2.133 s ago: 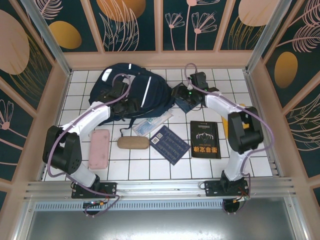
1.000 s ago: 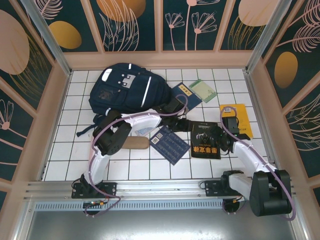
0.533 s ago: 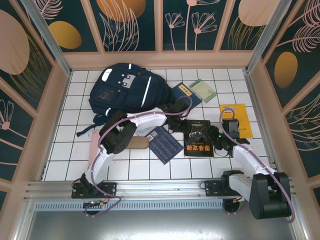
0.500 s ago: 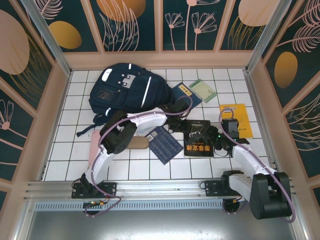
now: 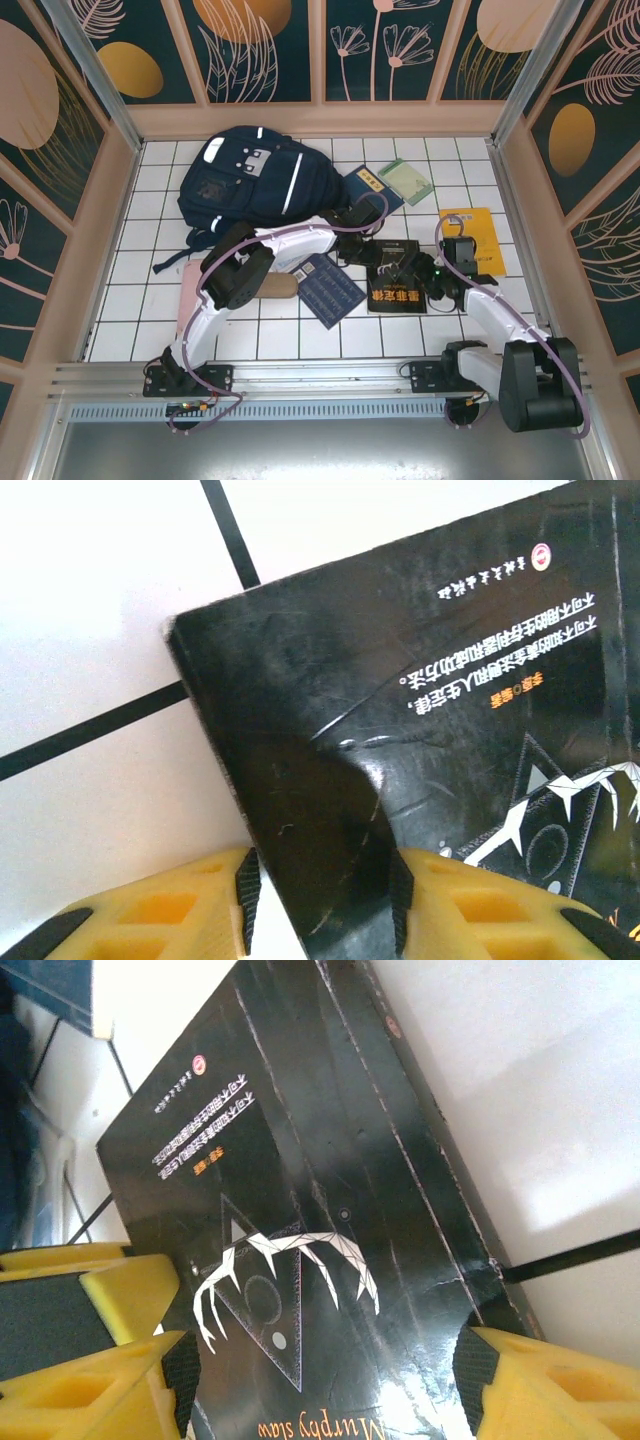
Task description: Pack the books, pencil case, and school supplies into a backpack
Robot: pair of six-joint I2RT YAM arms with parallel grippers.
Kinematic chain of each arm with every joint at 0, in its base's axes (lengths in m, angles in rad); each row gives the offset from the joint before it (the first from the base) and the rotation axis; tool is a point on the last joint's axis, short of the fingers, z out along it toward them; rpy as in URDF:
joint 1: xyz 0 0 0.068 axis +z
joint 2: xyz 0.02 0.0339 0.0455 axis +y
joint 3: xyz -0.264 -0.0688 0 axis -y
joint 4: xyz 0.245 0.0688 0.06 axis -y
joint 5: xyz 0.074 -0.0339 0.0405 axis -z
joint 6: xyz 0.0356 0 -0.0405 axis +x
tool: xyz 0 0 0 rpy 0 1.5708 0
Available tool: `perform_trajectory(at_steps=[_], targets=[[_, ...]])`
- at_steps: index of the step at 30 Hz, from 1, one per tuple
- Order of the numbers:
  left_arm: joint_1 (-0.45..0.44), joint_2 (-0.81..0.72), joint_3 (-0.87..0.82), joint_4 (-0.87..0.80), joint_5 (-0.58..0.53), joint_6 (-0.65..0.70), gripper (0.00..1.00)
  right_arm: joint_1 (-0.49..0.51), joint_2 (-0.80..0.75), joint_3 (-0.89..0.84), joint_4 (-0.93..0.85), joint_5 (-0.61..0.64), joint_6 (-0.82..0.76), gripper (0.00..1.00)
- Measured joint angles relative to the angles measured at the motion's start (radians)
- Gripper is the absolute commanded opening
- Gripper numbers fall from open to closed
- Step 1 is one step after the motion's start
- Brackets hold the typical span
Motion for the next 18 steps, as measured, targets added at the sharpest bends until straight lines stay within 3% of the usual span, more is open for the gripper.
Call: perform_trajectory(at_steps=[5,12,18], targets=[[0.003,-0.006,-0.011,0.011,0.006,0.002,0.38,0.0,-0.026,0.0,-0.018,0.004,-0.006,0.7],[0.004,-0.008,-0.015,0.018,0.006,0.008,0.37,0.003,-0.11,0.064,-0.158,0.121,-0.021,0.75],[0.006,-0.008,-0.018,0.021,0.011,0.011,0.37,-0.002,-0.028,0.051,-0.145,0.138,-0.029,0.74]])
